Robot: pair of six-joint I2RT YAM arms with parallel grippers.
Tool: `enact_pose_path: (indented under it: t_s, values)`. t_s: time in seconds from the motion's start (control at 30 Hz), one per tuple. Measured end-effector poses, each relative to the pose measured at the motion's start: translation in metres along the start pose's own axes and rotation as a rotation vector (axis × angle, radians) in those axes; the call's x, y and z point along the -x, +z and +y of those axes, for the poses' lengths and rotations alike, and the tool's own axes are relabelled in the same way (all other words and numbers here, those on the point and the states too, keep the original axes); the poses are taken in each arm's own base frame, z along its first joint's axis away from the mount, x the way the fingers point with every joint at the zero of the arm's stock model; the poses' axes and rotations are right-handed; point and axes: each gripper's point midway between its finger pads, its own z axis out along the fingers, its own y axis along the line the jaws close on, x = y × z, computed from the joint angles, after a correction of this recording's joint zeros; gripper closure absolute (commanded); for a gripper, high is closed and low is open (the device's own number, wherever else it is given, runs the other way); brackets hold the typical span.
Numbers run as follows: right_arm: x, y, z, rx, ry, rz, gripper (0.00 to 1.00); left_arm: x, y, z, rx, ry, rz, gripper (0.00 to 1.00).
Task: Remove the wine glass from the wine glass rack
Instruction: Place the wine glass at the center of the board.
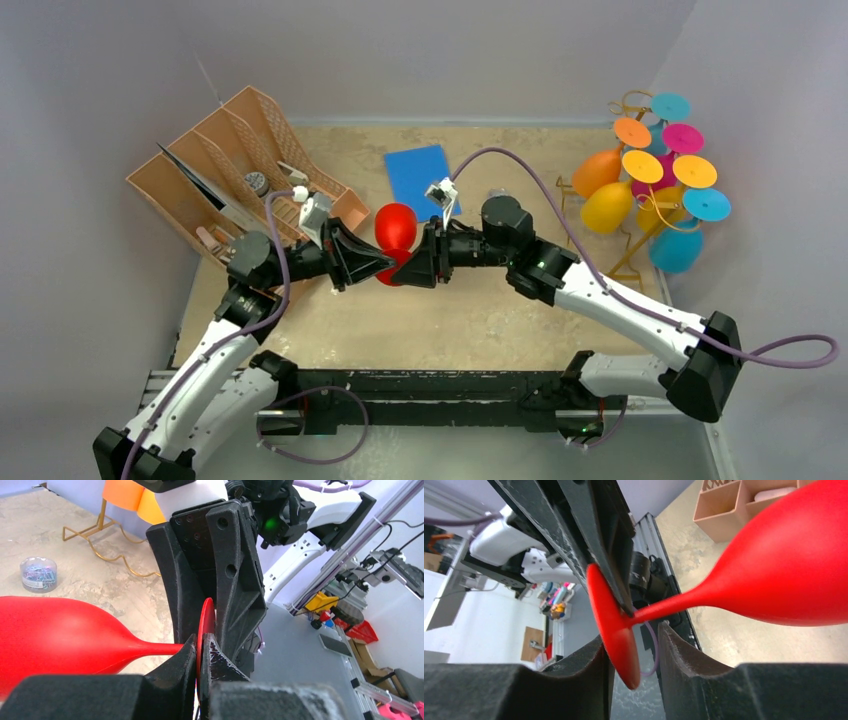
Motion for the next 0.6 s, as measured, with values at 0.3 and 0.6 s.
enact_pose_path:
  t_s: [0.3, 0.6]
  values:
    - [0.014, 0.013, 0.004, 0.059, 0.016, -0.064, 0.7, 0.011, 0.005, 0.009, 0.027, -0.016, -0.079, 1.0]
    - [0.012, 0.017, 0.005, 0.091, 0.012, -0.088, 1.0, 0.014, 0.003, 0.01, 0.043, -0.031, -0.115, 1.0]
